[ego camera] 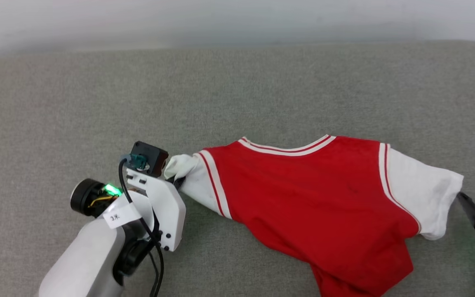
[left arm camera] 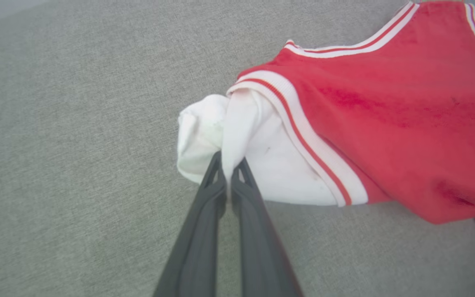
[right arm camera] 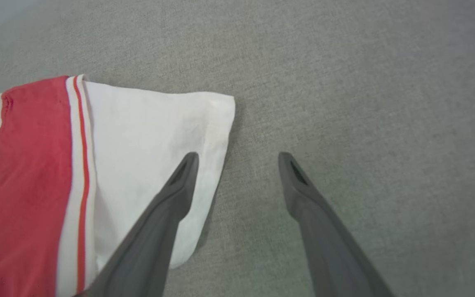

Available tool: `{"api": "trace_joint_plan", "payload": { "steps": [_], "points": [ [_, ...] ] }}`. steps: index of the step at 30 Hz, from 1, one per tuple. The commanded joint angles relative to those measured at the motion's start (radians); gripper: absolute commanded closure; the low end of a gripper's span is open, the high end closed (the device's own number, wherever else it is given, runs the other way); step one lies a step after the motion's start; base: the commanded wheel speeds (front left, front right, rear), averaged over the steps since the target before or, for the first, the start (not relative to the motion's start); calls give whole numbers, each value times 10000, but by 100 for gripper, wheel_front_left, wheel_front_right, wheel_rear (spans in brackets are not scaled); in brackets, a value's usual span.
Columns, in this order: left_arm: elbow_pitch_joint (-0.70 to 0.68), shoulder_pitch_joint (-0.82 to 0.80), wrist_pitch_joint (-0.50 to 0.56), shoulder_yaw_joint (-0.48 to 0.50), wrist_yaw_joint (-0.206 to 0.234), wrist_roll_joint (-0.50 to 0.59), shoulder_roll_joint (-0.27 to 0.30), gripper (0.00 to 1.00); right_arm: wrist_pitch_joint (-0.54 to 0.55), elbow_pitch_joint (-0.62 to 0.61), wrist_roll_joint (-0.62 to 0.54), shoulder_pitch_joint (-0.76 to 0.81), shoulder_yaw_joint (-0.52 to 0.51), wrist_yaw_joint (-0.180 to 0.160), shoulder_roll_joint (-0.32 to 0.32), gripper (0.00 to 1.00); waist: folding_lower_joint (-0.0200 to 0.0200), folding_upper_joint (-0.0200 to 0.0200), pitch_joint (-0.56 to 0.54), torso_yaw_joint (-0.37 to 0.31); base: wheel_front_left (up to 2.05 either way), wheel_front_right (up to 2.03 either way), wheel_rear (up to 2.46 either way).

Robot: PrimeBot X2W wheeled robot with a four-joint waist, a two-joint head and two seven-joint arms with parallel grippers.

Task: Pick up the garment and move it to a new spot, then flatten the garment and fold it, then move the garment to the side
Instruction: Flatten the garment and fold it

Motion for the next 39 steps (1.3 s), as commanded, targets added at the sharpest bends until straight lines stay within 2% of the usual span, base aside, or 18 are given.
{"api": "trace_joint_plan", "payload": {
  "steps": [1,8,14,15,17,25,32,39],
  "points": [
    [-142,-208,2,23,59,49,41,100,195,243,37,-411,199,-7,-145,0,0,-1,321,121,0,0,0],
    [-492,-613,17,-11,22,97,7,100,955,1450,185,-1784,1193,-7,-589,0,0,-1,1062,398,0,0,0],
    [-452,-729,-98,-6,-10,31,-23,100,1978,2488,459,-1860,2197,10,-383,0,0,-1,1239,517,0,0,0],
    [-436,-726,-106,-9,-7,15,-33,100,2105,2609,528,-1850,2273,10,-341,56,0,-1,1237,528,0,0,0],
    [-406,-706,-139,3,3,-10,-44,100,2017,2603,541,-1875,2433,13,-363,100,0,-1,1212,538,0,0,0],
    [-307,-437,-326,68,74,-87,42,100,1099,1846,409,-2143,2192,-7,-1009,100,0,-1,765,423,0,0,0],
    [-303,-435,-645,307,247,-105,140,100,387,881,54,-2118,1790,-7,-1131,100,0,-1,375,213,0,0,0],
    [20,-1282,-1197,792,360,-91,148,100,-27,344,-355,-2669,1594,-8,-1251,100,0,-1,-98,94,0,0,0]
  ]
}}
